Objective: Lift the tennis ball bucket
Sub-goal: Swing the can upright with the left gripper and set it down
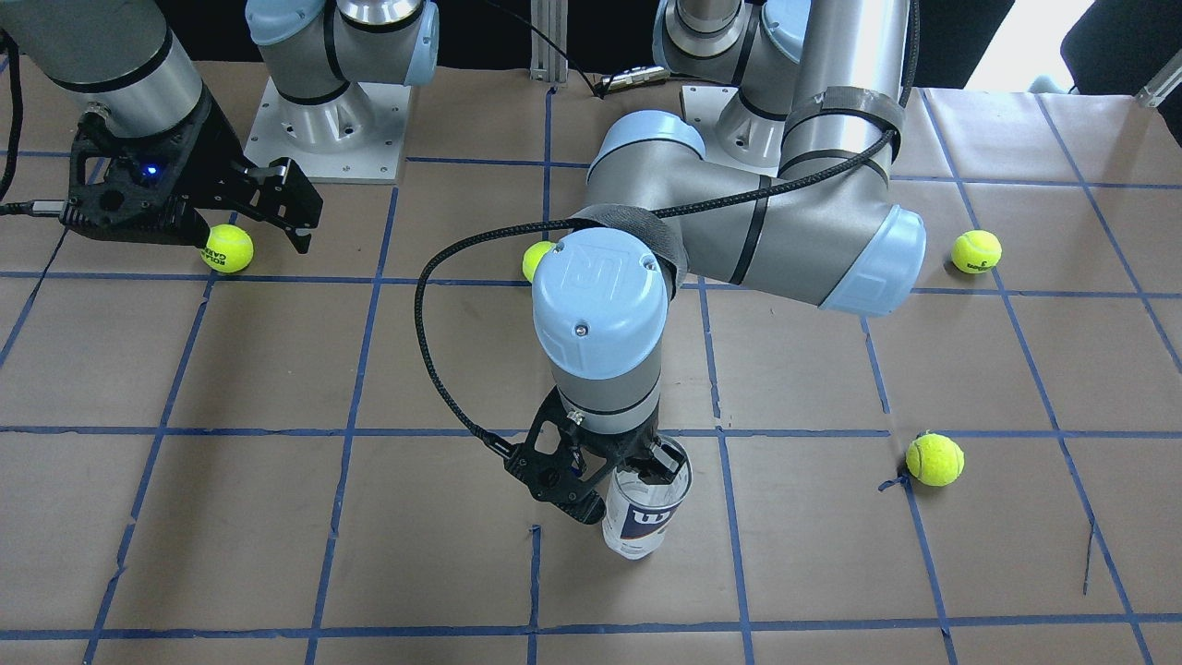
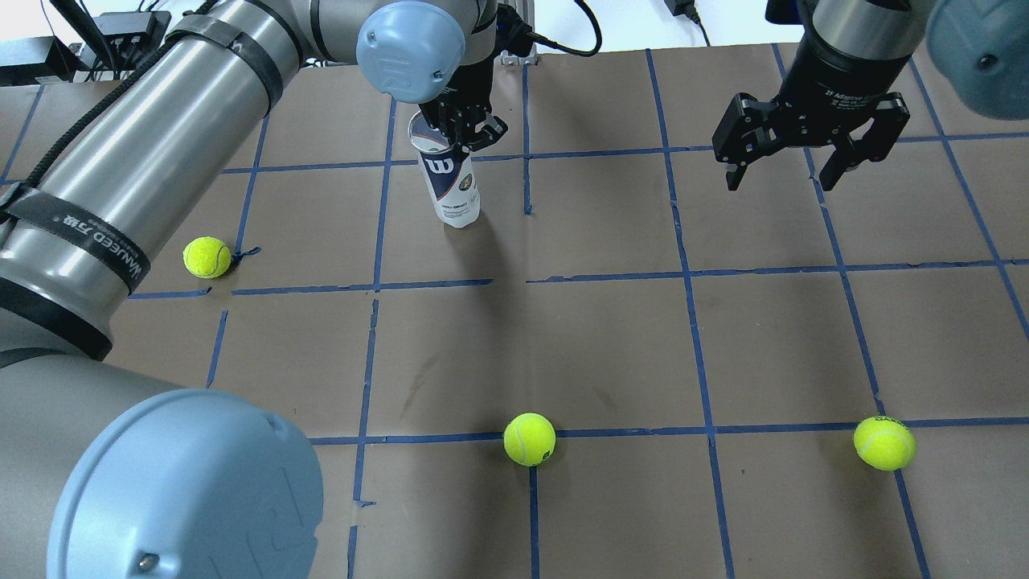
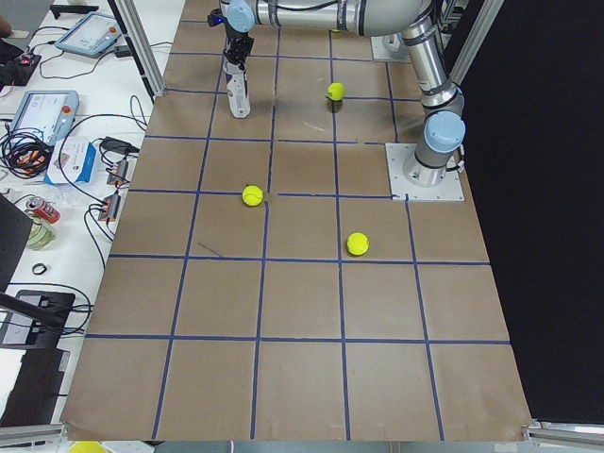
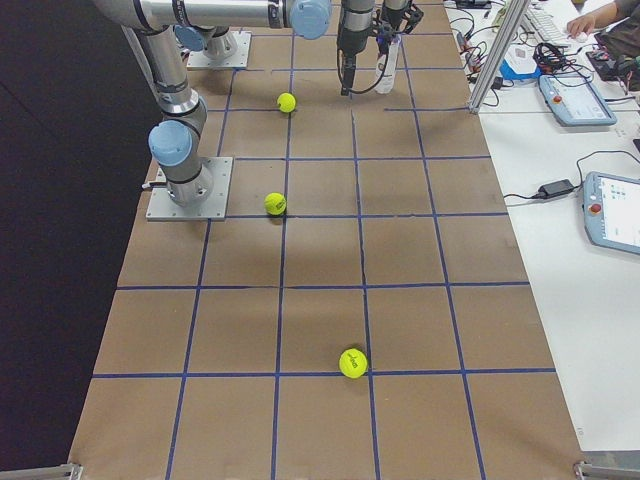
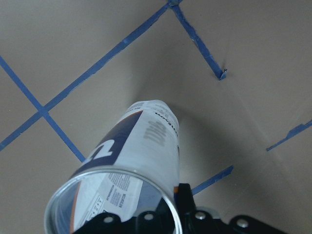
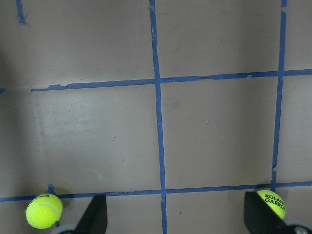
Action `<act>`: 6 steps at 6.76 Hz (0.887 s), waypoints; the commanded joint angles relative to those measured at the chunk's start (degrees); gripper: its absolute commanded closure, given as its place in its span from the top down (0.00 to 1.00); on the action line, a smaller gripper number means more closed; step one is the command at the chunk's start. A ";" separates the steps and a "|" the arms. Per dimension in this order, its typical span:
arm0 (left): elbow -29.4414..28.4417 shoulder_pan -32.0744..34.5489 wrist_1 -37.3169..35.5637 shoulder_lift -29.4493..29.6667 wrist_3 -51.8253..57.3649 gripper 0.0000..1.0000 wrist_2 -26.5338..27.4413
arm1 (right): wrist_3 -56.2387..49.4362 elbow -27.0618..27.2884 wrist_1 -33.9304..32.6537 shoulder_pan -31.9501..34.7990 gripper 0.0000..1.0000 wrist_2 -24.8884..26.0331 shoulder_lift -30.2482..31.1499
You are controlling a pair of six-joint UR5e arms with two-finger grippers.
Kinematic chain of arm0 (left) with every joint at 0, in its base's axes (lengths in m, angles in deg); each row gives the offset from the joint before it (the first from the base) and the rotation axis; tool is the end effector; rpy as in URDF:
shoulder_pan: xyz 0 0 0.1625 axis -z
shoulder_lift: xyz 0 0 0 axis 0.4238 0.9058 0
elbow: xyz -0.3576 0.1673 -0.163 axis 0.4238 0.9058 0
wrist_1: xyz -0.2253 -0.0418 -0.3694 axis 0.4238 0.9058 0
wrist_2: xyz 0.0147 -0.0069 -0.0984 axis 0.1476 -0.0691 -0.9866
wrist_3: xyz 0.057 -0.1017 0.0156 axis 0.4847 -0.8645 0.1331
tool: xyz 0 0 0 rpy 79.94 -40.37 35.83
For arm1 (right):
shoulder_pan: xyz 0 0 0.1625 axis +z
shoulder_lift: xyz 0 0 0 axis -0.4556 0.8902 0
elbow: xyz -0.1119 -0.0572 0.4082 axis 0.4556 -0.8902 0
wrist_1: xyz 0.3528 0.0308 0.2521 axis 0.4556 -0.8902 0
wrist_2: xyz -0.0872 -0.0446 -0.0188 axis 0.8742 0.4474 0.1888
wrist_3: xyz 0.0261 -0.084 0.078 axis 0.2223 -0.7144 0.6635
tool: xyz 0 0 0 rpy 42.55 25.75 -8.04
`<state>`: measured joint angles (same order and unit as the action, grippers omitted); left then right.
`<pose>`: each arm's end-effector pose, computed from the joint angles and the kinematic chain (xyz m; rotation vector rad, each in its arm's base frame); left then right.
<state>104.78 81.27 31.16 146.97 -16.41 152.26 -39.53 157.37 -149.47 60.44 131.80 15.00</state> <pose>-0.3224 -0.6805 0.3305 0.9183 2.8663 0.0973 0.1122 -0.5266 0.4661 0.0774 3.1254 0.1029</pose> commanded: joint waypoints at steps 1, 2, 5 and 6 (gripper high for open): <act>-0.08 0.00 0.07 -0.61 -0.05 0.81 -0.59 | 0.00 0.00 0.00 0.00 1.00 0.01 0.00; -0.08 0.09 0.07 -1.14 -0.66 0.82 -0.59 | 0.00 0.00 0.00 0.00 1.00 0.01 0.00; 3.41 -1.66 6.03 -12.96 -3.37 0.80 -3.41 | 0.08 0.00 -0.09 0.00 1.00 0.01 0.00; 7.96 -4.37 5.87 -18.40 -8.00 0.80 -3.41 | 0.08 0.00 -0.09 0.00 1.00 0.01 0.00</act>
<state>108.52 79.36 36.39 134.43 -20.21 149.07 -39.48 157.37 -149.55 60.41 131.80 15.00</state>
